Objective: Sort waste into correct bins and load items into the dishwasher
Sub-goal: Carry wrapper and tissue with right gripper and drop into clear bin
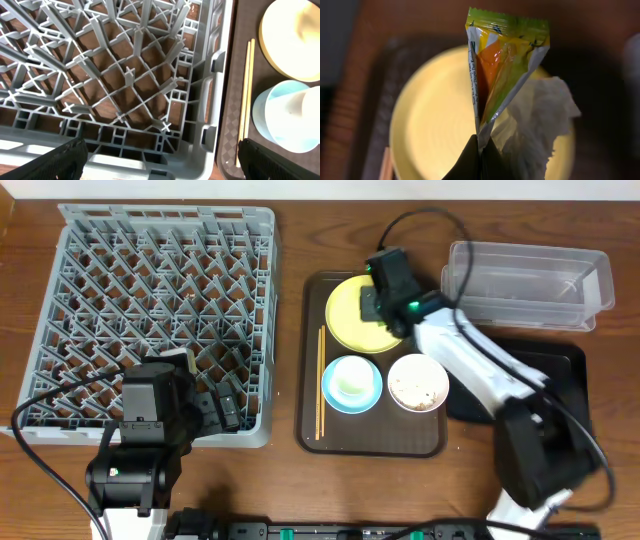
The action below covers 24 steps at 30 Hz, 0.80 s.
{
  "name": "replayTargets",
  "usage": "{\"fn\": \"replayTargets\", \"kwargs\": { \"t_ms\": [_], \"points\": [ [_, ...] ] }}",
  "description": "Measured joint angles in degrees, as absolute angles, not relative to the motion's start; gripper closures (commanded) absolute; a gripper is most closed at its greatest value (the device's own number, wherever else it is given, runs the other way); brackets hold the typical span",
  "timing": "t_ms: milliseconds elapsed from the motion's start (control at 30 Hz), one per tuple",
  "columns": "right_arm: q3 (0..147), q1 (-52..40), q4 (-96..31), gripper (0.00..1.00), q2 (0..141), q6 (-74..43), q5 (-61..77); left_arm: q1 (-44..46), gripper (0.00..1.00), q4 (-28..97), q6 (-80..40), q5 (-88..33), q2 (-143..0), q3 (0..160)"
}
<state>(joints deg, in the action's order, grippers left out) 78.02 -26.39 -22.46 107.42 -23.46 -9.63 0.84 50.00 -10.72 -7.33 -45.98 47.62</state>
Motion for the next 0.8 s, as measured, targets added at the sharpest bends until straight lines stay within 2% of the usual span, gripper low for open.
{"fn": "replayTargets", "kwargs": {
  "t_ms": [200,500,533,600,633,700,800],
  "points": [
    [78.1,-20.7,-26.1,0.99,98.8,-26.4,-14.0,0.8,0.02,50.0,-10.7,-7.3,-46.0,47.6],
    [78.1,-5.2,-26.6,0.99,97.9,-38.5,-15.4,0.8,0.02,50.4,-10.7,-7.3,-46.0,47.6],
    [78.1,-3.8,-25.7,0.96,98.0,-39.0,-15.2,0.8,0.02,50.4,-10.7,-7.3,-46.0,47.6],
    [78.1,-1.4,-23.8,0.71,98.5,-40.4,-14.6,0.8,0.02,50.4,-10.7,-7.3,-46.0,47.6],
    [78.1,-0.3,-22.9,0.62,98.8,-40.6,-13.8,0.8,0.02,50.4,-10.7,-7.3,-46.0,47.6],
    [78.1,1.3,-21.3,0.51,99.6,-40.5,-12.4,0.8,0.02,50.4,-10.7,-7.3,-46.0,47.6],
    [78.1,3.4,-19.7,0.41,100.9,-38.3,-9.8,0.8,0.02,50.4,-10.7,-7.3,-46.0,47.6]
  ]
}}
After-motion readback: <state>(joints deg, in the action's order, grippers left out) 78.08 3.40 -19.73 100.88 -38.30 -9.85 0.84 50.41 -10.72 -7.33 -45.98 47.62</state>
